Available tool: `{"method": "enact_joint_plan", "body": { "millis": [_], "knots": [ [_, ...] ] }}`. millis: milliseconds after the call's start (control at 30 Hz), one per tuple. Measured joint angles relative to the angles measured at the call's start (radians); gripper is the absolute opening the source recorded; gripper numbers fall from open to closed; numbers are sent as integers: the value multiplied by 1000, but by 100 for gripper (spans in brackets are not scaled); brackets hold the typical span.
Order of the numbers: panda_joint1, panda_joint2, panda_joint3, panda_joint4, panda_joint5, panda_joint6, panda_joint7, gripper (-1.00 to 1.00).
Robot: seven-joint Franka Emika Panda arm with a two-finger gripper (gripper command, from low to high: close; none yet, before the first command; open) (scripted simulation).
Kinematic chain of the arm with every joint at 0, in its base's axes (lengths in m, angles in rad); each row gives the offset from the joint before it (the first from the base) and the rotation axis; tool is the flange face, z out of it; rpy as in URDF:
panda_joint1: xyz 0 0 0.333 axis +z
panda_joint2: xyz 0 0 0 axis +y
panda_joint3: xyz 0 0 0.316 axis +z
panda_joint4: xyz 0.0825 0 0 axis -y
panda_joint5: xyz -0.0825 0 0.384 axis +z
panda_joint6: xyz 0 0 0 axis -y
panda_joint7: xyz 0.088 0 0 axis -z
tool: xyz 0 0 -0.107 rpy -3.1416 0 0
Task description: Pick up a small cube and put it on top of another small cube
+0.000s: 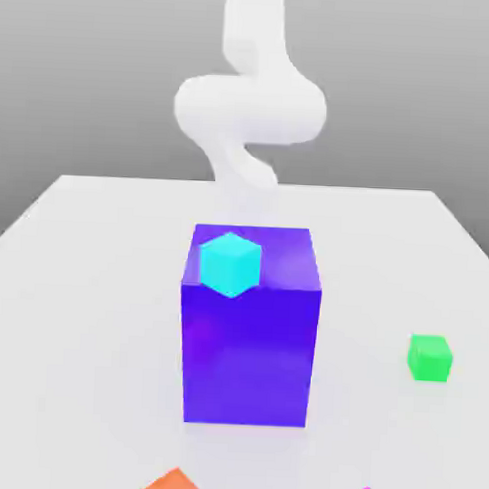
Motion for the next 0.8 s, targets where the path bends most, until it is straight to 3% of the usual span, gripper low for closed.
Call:
{"method": "enact_joint_plan", "body": {
  "millis": [800],
  "knots": [
    [138, 877, 52, 66, -15, 230, -261, 0]
  ]
}}
